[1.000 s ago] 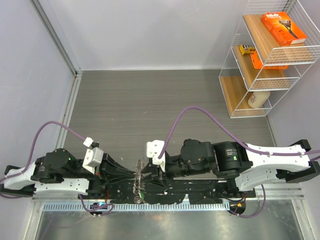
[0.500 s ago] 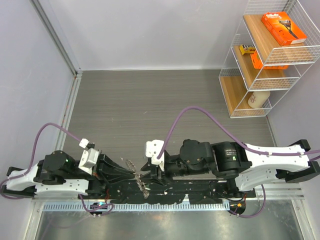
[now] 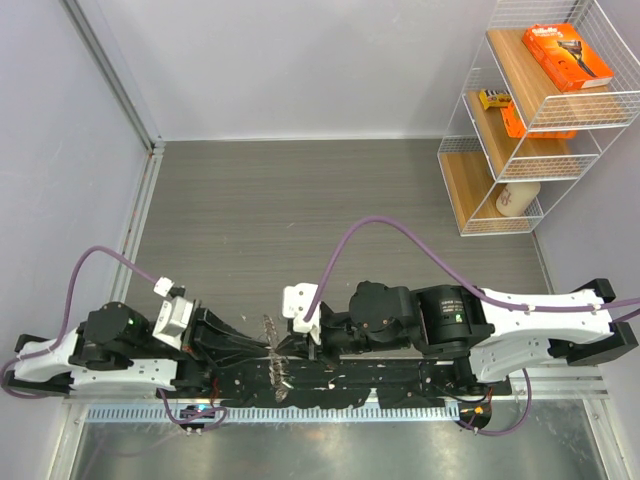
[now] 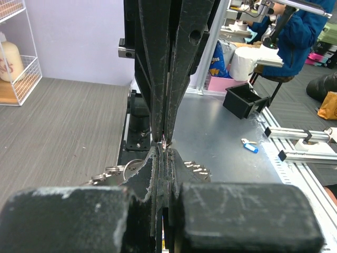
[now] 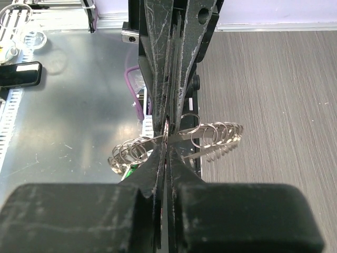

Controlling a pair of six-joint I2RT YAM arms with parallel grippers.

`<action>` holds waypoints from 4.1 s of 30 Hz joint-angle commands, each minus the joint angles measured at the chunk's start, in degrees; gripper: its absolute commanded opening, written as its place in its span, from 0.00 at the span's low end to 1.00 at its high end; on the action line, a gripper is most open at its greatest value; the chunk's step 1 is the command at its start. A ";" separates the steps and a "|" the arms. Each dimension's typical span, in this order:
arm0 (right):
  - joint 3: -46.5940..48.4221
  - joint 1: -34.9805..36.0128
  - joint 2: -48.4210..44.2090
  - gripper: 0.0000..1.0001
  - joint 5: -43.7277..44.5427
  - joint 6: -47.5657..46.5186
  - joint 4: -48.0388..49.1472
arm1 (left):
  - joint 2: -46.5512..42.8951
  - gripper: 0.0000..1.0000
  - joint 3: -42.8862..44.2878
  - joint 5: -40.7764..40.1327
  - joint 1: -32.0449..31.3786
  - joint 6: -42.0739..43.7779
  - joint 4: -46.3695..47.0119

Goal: Put the keys on the keyring

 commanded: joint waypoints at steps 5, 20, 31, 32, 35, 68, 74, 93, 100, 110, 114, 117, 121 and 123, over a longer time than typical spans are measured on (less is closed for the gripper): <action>-3.14 0.39 -3.22 0.05 -1.07 -0.18 6.02 | -1.56 0.00 -1.56 0.29 0.00 0.49 11.93; -10.71 0.48 -7.00 0.05 -2.39 1.66 14.29 | -3.76 0.00 -5.08 2.40 0.00 2.51 22.49; -13.00 0.48 -8.40 0.05 -3.45 1.49 17.45 | -2.88 0.00 -4.99 1.79 0.00 3.22 24.34; -13.09 0.39 -8.49 0.06 -3.44 1.57 17.63 | -2.80 0.00 -4.81 1.78 0.00 3.30 24.16; -13.00 0.48 -9.02 0.09 -3.44 1.49 17.46 | -2.62 0.00 -4.64 1.61 0.00 3.48 23.99; -4.04 0.57 -4.01 0.32 -1.86 -1.85 15.26 | -5.17 0.00 -6.66 0.99 0.00 3.57 24.87; -2.89 0.57 -2.87 0.32 -1.86 -2.56 15.26 | -5.08 0.00 -6.66 1.17 0.00 3.66 24.87; -1.49 0.57 -0.94 0.22 -2.39 -3.70 14.65 | -4.55 0.00 -6.39 1.43 0.00 3.57 25.30; -0.70 0.66 -1.11 0.06 -2.39 -4.75 13.24 | -4.46 0.00 -6.66 1.26 0.00 3.04 25.13; 3.52 0.83 -1.64 0.05 -4.67 -4.58 2.18 | -6.84 0.17 -1.92 -2.17 0.00 -1.35 9.77; 6.77 0.83 0.47 0.05 -7.39 -3.26 -4.07 | -5.00 0.33 2.12 -2.08 0.00 -3.72 0.28; 7.65 0.83 1.44 0.05 -9.06 -2.38 -8.19 | -2.80 0.39 4.85 -0.77 0.00 -5.04 -5.88; 7.74 0.66 2.40 0.05 -12.14 -1.15 -10.49 | 0.97 0.44 7.66 1.95 0.00 -6.27 -10.90; 7.48 0.66 2.76 0.05 -13.28 -0.62 -10.76 | 2.65 0.46 8.81 3.27 0.00 -6.54 -12.22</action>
